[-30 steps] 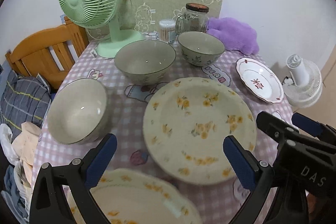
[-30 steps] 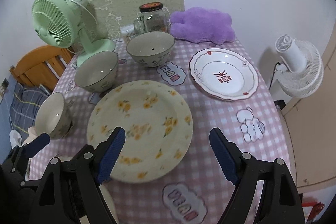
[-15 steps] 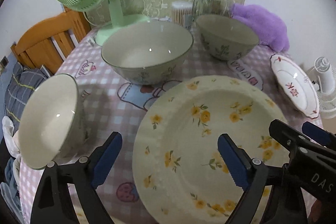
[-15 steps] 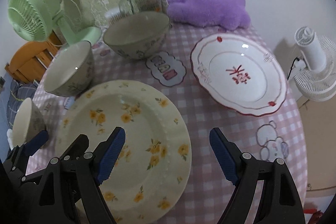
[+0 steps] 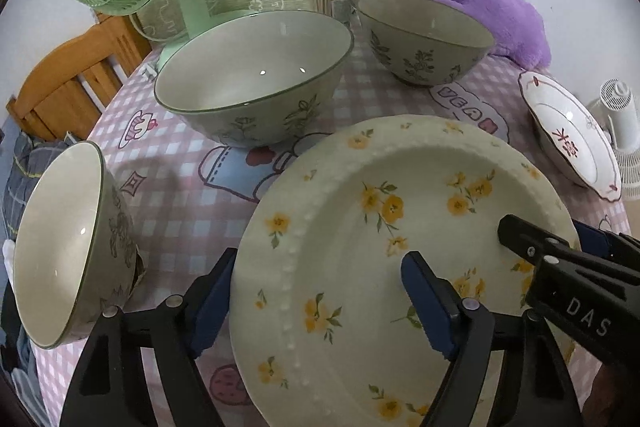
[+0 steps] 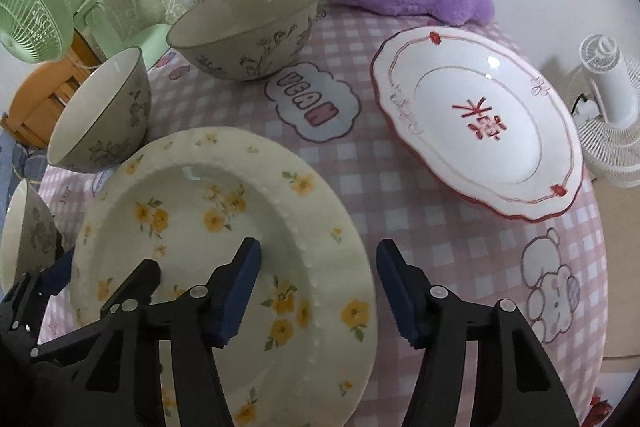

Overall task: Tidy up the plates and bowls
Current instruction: 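Grasp the beaded deep plate rim with both grippers and lift it, then carry the beaded deep plate with both grippers over the flat plate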

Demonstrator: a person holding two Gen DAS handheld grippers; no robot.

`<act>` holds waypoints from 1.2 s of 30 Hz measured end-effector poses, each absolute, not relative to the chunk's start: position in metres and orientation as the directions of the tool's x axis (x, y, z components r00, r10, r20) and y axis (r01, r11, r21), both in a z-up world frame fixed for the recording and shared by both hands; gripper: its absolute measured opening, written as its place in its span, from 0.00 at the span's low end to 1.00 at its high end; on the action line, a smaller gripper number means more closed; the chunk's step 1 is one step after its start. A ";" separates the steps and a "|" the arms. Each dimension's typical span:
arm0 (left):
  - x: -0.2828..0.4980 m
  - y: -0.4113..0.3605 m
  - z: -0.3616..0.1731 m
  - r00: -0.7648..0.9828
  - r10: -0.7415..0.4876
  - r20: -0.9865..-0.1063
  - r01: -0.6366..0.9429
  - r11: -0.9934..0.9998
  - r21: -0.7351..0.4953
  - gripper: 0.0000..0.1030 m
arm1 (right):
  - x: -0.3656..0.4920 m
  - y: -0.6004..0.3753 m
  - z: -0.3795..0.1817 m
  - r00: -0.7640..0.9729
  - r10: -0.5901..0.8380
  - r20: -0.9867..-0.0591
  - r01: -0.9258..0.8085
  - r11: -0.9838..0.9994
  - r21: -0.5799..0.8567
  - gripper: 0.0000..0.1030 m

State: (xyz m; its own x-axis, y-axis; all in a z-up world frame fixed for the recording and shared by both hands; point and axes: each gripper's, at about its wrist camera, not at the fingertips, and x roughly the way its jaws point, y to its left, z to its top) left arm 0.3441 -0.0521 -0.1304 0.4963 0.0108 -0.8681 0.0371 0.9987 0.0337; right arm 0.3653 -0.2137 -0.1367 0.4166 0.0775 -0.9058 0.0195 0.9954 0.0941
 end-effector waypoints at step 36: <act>0.338 -0.069 -0.123 0.400 -0.093 -0.912 0.156 0.987 -0.032 0.73 | 0.340 -0.228 -0.127 0.344 -0.011 -0.939 0.069 0.997 0.014 0.59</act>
State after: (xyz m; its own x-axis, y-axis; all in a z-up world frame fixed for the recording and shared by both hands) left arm 0.3378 -0.0688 -0.1230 0.4003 -0.0931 -0.9116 0.1564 0.9872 -0.0321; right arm 0.3397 -0.2278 -0.1267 0.3444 -0.0105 -0.9388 0.0695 0.9975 0.0143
